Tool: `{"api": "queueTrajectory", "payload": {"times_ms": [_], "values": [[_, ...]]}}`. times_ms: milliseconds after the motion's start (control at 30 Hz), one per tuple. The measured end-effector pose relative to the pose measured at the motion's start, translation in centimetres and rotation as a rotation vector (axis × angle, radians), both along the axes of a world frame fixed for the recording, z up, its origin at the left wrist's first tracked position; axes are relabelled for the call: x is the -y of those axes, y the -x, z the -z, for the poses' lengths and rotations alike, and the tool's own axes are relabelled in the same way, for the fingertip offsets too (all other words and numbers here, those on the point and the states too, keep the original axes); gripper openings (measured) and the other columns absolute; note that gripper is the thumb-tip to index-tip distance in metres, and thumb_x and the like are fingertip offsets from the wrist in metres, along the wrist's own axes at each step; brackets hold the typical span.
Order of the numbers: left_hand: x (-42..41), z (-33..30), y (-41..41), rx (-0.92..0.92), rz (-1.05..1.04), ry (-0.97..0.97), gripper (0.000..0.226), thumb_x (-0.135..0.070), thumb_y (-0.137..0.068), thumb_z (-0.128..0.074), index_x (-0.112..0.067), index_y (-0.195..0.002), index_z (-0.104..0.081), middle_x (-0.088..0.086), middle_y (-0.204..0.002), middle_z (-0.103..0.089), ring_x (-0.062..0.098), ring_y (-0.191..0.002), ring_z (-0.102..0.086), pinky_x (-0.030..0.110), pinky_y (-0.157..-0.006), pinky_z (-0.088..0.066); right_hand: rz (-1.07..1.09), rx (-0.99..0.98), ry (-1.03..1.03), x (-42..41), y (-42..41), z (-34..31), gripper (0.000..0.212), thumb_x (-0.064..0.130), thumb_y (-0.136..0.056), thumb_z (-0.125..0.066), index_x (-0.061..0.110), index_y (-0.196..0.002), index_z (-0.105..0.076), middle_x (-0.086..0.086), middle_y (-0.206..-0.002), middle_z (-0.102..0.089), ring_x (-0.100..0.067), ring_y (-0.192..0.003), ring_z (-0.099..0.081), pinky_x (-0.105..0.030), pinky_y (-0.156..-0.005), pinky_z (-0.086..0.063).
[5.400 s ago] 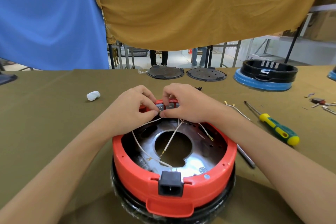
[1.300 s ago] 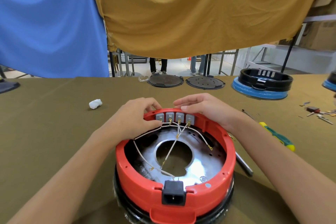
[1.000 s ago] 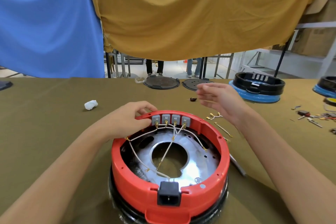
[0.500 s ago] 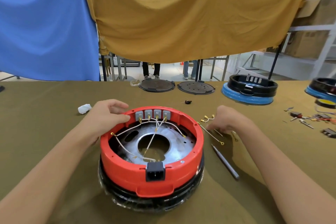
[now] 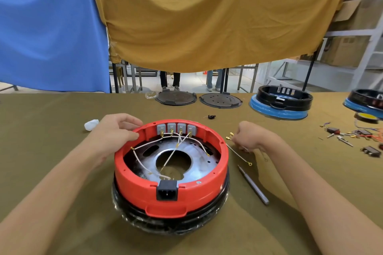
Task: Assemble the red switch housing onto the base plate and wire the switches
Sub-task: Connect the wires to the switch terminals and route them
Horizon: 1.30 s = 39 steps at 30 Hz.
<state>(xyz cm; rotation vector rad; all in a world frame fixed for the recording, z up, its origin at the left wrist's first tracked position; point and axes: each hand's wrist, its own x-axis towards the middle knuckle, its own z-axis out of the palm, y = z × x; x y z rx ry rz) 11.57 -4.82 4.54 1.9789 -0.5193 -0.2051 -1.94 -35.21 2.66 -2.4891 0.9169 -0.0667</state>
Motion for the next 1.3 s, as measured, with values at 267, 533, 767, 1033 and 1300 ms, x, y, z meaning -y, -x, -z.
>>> {"api": "queueTrajectory", "payload": {"times_ms": [267, 533, 767, 1033, 1300], "values": [[-0.2, -0.2, -0.3, -0.119, 0.065, -0.079, 0.032, -0.008, -0.086, -0.063, -0.026, -0.113, -0.060, 0.003, -0.102, -0.065, 0.016, -0.073, -0.060, 0.029, -0.063, -0.045, -0.028, 0.295, -0.472, 0.4, 0.5, -1.2, 0.019, 0.002, -0.097, -0.052, 0.006, -0.101, -0.070, -0.006, -0.078, -0.067, -0.008, -0.057, -0.048, -0.020, -0.050, -0.043], [0.1, 0.1, -0.3, -0.059, 0.014, 0.056, 0.034, 0.010, -0.088, -0.061, -0.016, -0.109, -0.067, 0.005, -0.109, -0.070, 0.021, -0.087, -0.069, 0.031, -0.070, -0.054, -0.154, 0.184, -0.515, 0.9, 0.8, -1.4, 0.021, 0.008, -0.102, -0.047, 0.005, -0.109, -0.067, -0.003, -0.071, -0.067, -0.006, -0.052, -0.044, -0.019, -0.049, -0.038], [0.0, 0.4, -0.9, -0.092, 0.007, -0.047, 0.027, -0.013, -0.088, -0.067, -0.025, -0.111, -0.061, 0.000, -0.105, -0.065, 0.017, -0.085, -0.063, 0.031, -0.071, -0.048, -0.231, 0.299, -0.635, 1.0, 0.9, -1.9, 0.018, 0.014, -0.100, -0.057, 0.004, -0.111, -0.066, -0.004, -0.083, -0.073, -0.006, -0.057, -0.047, -0.017, -0.054, -0.045], [0.0, 0.1, -0.4, -0.030, 0.007, -0.027, 0.035, 0.007, -0.085, -0.059, -0.017, -0.109, -0.067, 0.005, -0.103, -0.071, 0.019, -0.079, -0.069, 0.028, -0.064, -0.052, -0.383, 0.573, -0.838, -0.1, 1.3, -2.6, 0.013, 0.018, -0.089, -0.066, 0.007, -0.095, -0.070, -0.003, -0.084, -0.068, -0.010, -0.067, -0.058, -0.022, -0.063, -0.052], [0.3, 0.3, -0.3, -0.127, 0.149, -0.003, 0.021, -0.015, -0.093, -0.065, -0.025, -0.112, -0.067, 0.000, -0.108, -0.072, 0.018, -0.095, -0.070, 0.028, -0.078, -0.052, -0.560, 0.703, -0.912, -2.1, 0.9, -3.2, 0.012, 0.020, -0.087, -0.066, 0.014, -0.081, -0.075, -0.002, -0.075, -0.065, -0.009, -0.059, -0.055, -0.018, -0.057, -0.051]]}}
